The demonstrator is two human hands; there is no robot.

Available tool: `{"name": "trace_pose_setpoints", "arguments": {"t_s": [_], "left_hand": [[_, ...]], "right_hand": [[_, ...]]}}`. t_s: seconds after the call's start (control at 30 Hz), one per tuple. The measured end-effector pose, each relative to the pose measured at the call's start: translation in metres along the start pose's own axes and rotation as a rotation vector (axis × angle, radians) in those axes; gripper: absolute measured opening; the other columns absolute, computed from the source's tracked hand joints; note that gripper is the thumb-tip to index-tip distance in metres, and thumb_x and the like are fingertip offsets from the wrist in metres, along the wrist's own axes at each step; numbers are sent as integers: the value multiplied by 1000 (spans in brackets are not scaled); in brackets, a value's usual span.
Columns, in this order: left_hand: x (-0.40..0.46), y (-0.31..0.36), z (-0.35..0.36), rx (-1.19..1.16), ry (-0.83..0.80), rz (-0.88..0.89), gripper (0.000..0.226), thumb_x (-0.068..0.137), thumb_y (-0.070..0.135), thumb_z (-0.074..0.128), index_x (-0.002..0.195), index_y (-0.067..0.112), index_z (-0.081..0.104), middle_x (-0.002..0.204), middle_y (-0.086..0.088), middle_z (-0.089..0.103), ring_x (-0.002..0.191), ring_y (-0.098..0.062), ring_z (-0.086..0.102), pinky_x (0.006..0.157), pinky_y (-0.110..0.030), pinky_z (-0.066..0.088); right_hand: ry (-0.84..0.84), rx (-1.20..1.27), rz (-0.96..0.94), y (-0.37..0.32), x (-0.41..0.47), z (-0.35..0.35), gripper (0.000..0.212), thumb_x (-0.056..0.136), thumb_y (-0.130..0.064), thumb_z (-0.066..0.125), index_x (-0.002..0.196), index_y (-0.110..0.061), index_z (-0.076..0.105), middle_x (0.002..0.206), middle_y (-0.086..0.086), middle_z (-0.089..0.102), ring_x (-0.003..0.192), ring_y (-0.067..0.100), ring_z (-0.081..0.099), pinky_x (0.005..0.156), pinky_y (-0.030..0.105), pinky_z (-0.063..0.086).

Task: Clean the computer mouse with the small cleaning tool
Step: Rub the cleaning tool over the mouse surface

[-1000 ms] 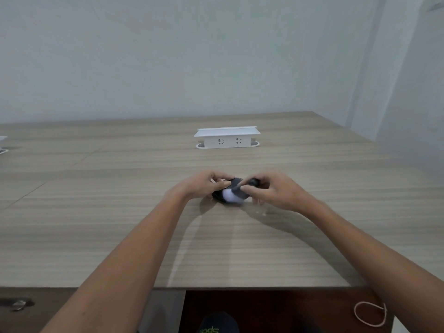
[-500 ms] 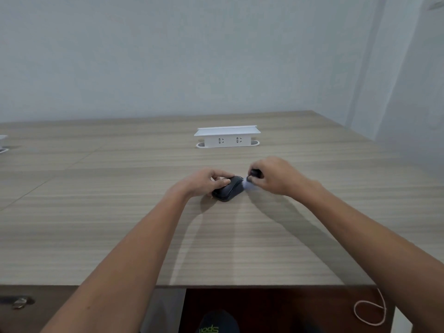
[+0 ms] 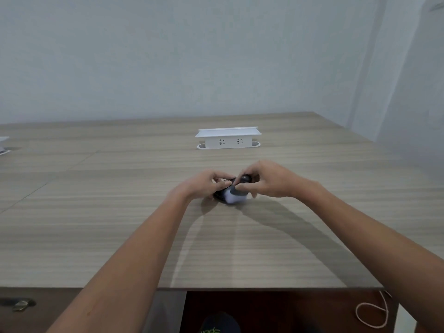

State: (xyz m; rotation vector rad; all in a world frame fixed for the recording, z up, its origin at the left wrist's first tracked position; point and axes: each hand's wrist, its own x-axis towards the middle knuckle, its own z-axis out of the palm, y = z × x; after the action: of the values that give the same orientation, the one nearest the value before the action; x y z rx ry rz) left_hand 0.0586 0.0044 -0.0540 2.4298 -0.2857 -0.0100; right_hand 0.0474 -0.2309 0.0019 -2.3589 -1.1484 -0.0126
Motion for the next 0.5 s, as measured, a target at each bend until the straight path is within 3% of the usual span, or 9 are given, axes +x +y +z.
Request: {"name": "trace_pose_setpoints", "arguments": {"t_s": [0.1,0.17,0.27,0.33,0.43,0.5], "left_hand": [[0,2,0,-8,16,-30,35,97,38,56,131,35,62,106,-9,66,86,-18,59,74,-26,52],[0,3,0,-20,16,-43,34,98,37,55,131,36,62,111,-9,66,87,-19,60,73,-24,52],[-1,3,-2,-13,10,-45,32,98,37,54,129,37,63,112,-6,67,92,-21,63,70,-18,50],[0,2,-2,-26,1,-48,32,98,38,54,129,38,63,113,-5,68,95,-25,65,68,-20,50],[0,2,-1,-34,-5,-53,33,98,37,53,129,37,63,117,-8,67,94,-22,62,67,-21,51],[0,1,-1,-40,3,-55,32,98,39,53,128,40,64,116,-6,68,98,-28,64,68,-23,52]], "right_hand": [[188,-180,53,18,3,-4,13,88,-20,67,93,-15,78,78,1,75,76,19,71,65,30,47],[278,-153,88,21,-1,-8,13,88,-18,66,91,-15,78,73,-7,71,71,7,69,64,28,47],[123,151,65,10,-9,-7,12,91,-17,67,94,-14,78,62,-6,68,51,0,61,57,20,48],[78,112,76,15,-9,1,13,91,-18,67,95,-14,79,64,-5,68,54,2,59,59,24,49],[296,-101,141,33,-5,7,13,88,-19,67,90,-15,79,77,-3,73,71,13,65,68,28,46],[322,20,136,31,-9,8,12,88,-21,68,89,-16,79,74,-3,73,68,15,67,66,31,52]]}}
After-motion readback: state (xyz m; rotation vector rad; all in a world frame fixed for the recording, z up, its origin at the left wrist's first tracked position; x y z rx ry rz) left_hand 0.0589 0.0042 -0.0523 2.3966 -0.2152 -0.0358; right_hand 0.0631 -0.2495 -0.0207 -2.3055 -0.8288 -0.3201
